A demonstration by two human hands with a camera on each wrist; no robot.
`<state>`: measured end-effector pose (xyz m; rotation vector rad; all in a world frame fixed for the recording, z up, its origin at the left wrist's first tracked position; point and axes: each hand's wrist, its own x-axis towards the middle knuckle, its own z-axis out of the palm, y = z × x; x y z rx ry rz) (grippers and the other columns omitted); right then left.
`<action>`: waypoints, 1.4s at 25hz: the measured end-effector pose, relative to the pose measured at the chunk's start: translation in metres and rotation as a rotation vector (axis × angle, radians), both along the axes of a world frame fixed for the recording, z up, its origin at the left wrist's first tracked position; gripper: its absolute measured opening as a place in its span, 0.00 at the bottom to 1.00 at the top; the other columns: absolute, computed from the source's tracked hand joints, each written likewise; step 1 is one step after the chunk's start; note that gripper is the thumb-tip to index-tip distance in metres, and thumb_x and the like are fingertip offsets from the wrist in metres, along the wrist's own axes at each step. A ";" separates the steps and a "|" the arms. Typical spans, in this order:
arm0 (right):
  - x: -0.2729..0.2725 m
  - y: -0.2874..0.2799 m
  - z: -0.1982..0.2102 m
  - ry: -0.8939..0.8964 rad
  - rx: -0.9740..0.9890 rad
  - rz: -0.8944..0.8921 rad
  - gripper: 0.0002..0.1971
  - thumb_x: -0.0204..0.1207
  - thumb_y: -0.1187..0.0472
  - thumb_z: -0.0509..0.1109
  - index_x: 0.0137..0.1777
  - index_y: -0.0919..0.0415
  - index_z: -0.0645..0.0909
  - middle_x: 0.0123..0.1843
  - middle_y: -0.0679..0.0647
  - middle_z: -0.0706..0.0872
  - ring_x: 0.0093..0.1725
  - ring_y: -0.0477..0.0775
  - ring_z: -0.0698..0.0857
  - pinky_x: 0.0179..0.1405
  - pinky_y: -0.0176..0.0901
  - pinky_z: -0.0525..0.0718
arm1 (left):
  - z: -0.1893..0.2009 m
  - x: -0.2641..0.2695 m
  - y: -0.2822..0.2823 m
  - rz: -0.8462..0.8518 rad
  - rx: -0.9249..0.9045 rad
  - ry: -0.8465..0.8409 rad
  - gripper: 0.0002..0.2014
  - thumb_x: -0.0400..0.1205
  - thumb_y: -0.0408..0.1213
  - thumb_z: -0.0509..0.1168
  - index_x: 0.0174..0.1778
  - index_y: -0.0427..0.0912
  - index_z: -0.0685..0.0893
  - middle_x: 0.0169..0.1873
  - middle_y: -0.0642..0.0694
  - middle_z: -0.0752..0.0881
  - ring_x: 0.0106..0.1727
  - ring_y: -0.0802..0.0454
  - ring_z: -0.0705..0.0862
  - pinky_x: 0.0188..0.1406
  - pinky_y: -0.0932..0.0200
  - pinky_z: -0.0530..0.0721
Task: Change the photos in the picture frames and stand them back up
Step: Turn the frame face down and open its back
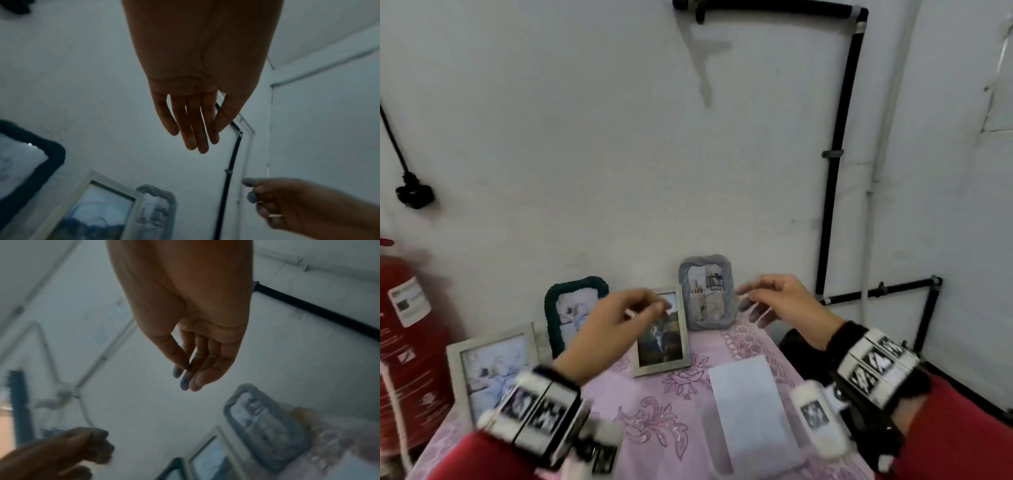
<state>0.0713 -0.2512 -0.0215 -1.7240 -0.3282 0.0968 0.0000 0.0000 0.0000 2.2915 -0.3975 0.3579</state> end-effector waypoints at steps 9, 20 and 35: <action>0.160 0.007 -0.027 0.035 -0.383 -0.229 0.10 0.76 0.71 0.59 0.49 0.63 0.81 0.40 0.59 0.83 0.30 0.54 0.79 0.25 0.41 0.80 | -0.025 0.214 -0.003 0.194 0.198 0.034 0.11 0.82 0.36 0.62 0.58 0.41 0.84 0.54 0.43 0.87 0.52 0.50 0.82 0.50 0.63 0.74; 0.240 0.026 -0.074 -0.153 -0.513 -0.163 0.24 0.77 0.65 0.68 0.71 0.65 0.67 0.50 0.59 0.81 0.46 0.55 0.80 0.41 0.41 0.77 | -0.053 0.314 -0.018 0.131 0.570 0.340 0.30 0.79 0.38 0.67 0.76 0.40 0.65 0.71 0.40 0.75 0.68 0.43 0.77 0.63 0.55 0.76; 0.174 0.015 0.017 -0.335 -0.312 -0.341 0.13 0.74 0.71 0.69 0.51 0.56 0.70 0.36 0.53 0.76 0.43 0.63 0.83 0.50 0.65 0.85 | 0.037 0.234 -0.026 0.071 0.219 -0.086 0.18 0.75 0.26 0.68 0.62 0.34 0.79 0.55 0.34 0.83 0.48 0.46 0.82 0.49 0.62 0.80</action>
